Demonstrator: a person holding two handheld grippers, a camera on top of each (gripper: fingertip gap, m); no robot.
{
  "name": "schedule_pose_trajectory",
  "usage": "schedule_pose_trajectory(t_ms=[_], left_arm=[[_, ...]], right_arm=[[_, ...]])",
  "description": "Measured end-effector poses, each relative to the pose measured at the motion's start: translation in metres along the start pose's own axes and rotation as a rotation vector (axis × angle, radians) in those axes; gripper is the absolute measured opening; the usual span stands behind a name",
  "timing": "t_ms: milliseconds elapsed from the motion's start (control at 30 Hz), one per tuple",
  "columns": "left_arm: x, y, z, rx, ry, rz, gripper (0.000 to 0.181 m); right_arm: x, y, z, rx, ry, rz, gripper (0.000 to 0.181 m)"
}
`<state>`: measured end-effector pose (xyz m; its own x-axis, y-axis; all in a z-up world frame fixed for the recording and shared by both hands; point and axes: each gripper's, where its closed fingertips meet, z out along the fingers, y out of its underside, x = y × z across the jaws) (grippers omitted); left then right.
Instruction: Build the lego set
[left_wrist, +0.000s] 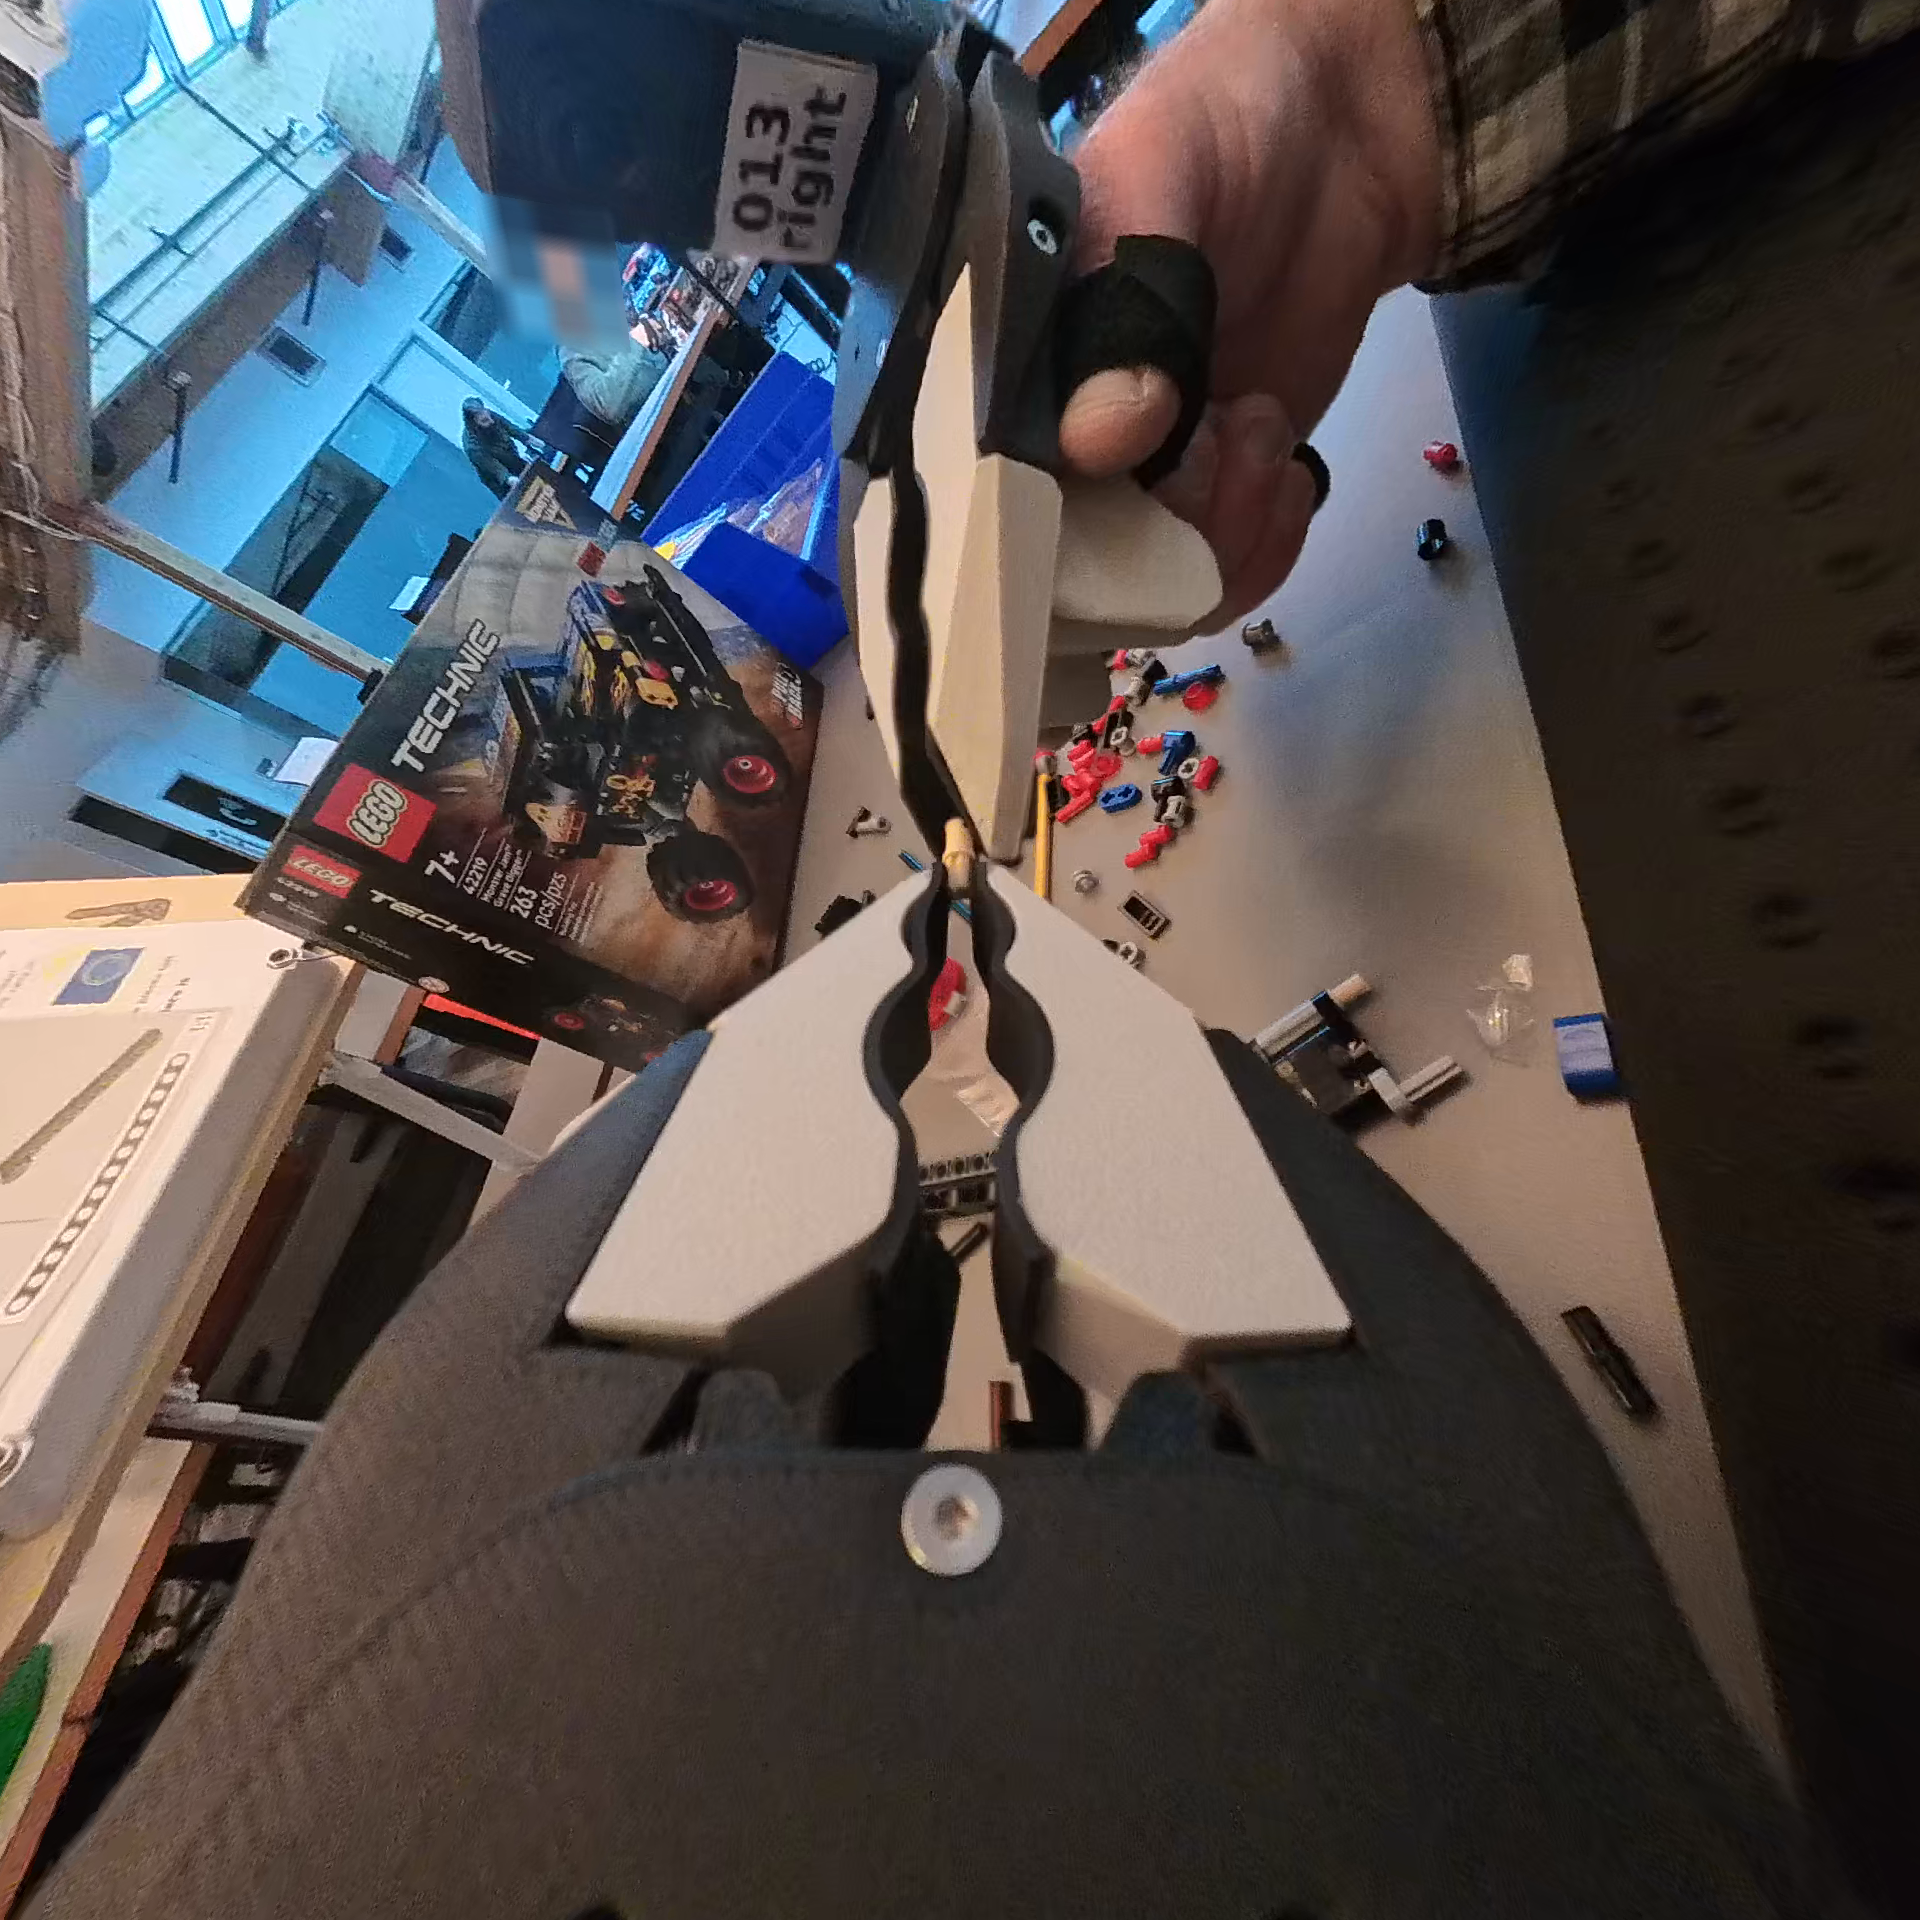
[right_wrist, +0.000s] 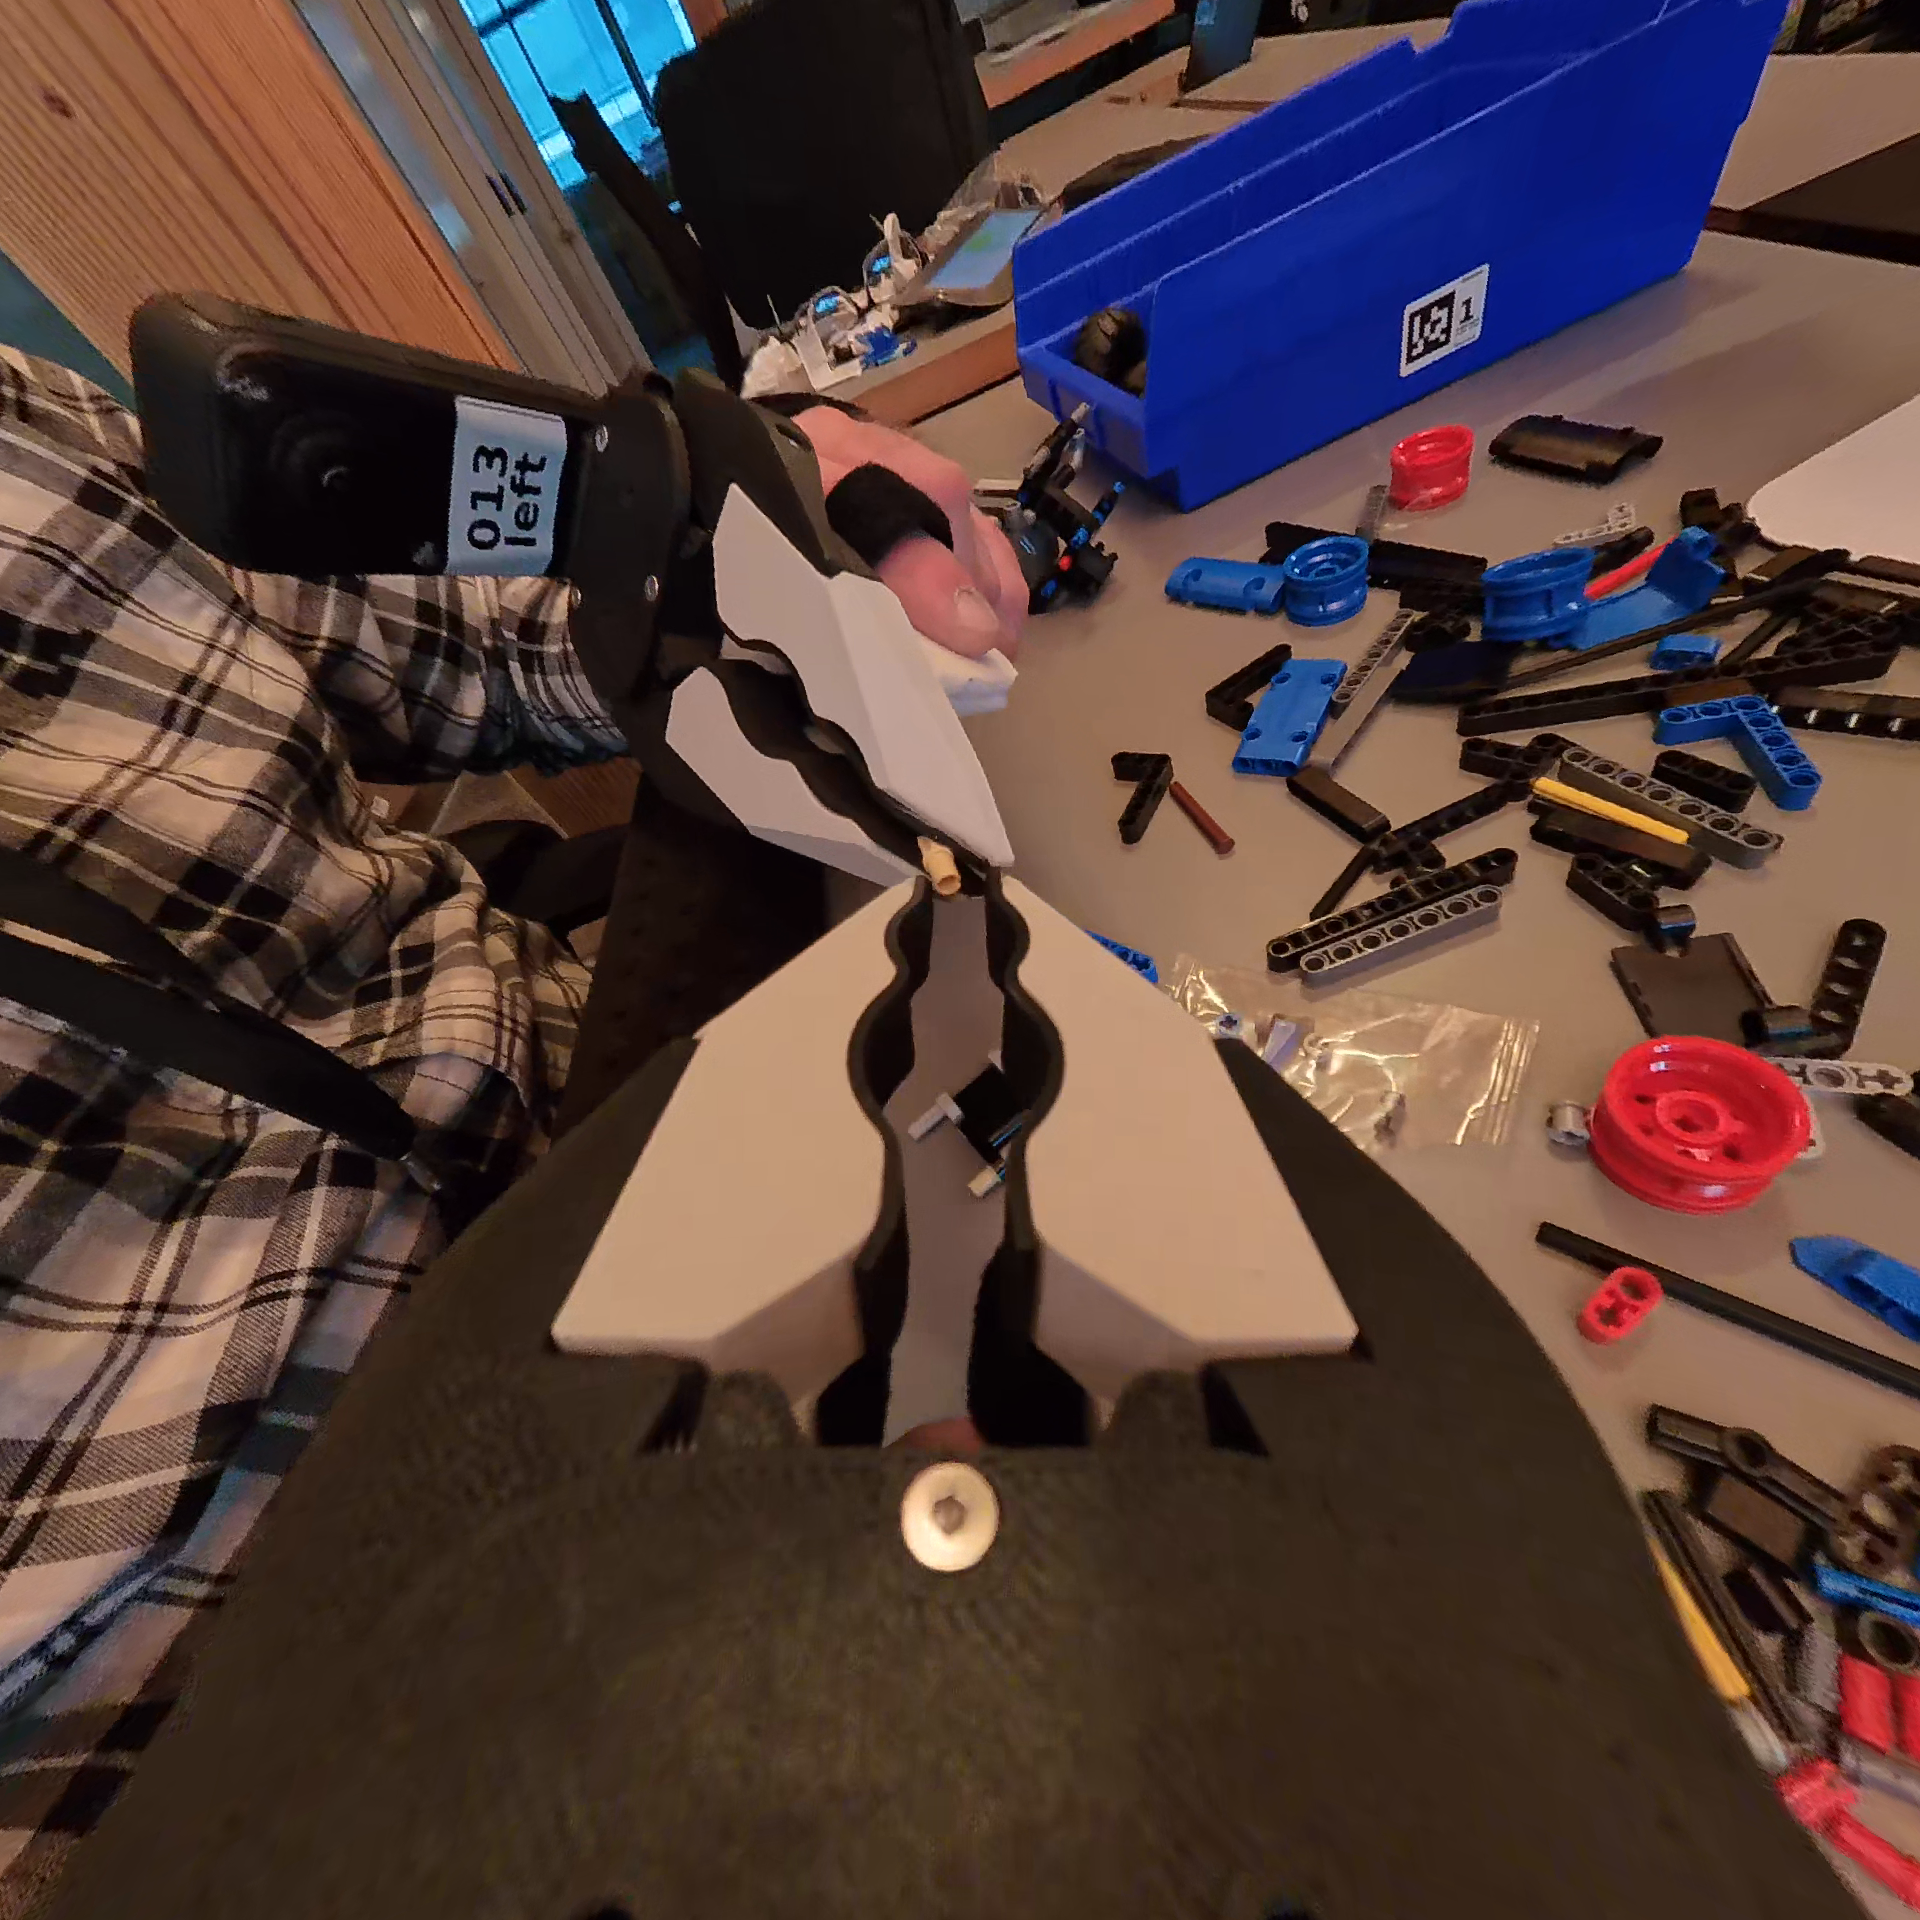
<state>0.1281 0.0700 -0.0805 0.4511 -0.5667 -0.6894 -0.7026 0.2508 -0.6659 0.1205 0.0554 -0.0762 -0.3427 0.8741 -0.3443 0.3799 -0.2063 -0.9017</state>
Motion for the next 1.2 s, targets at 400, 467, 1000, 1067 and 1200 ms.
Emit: schedule_pose_trajectory(t_ms=[400,467,1000,1067,1200], left_arm=[[-0.005,0.009,0.001,-0.071,-0.036,0.033,0.002],[-0.005,0.011,0.002,-0.073,-0.033,0.022,0.002],[-0.006,0.012,0.003,-0.084,-0.038,0.033,0.002],[-0.006,0.013,0.004,-0.087,-0.039,0.041,0.001],[-0.005,0.013,0.004,-0.087,-0.034,0.039,0.002]], right_arm=[[0.009,-0.002,0.003,0.034,0.080,-0.074,0.003],[0.011,-0.001,0.004,0.033,0.093,-0.085,0.003],[0.013,-0.002,0.003,0.081,0.069,-0.036,0.004],[0.013,-0.001,0.003,0.080,0.072,-0.040,0.004],[0.014,0.000,0.003,0.081,0.068,-0.040,0.004]])
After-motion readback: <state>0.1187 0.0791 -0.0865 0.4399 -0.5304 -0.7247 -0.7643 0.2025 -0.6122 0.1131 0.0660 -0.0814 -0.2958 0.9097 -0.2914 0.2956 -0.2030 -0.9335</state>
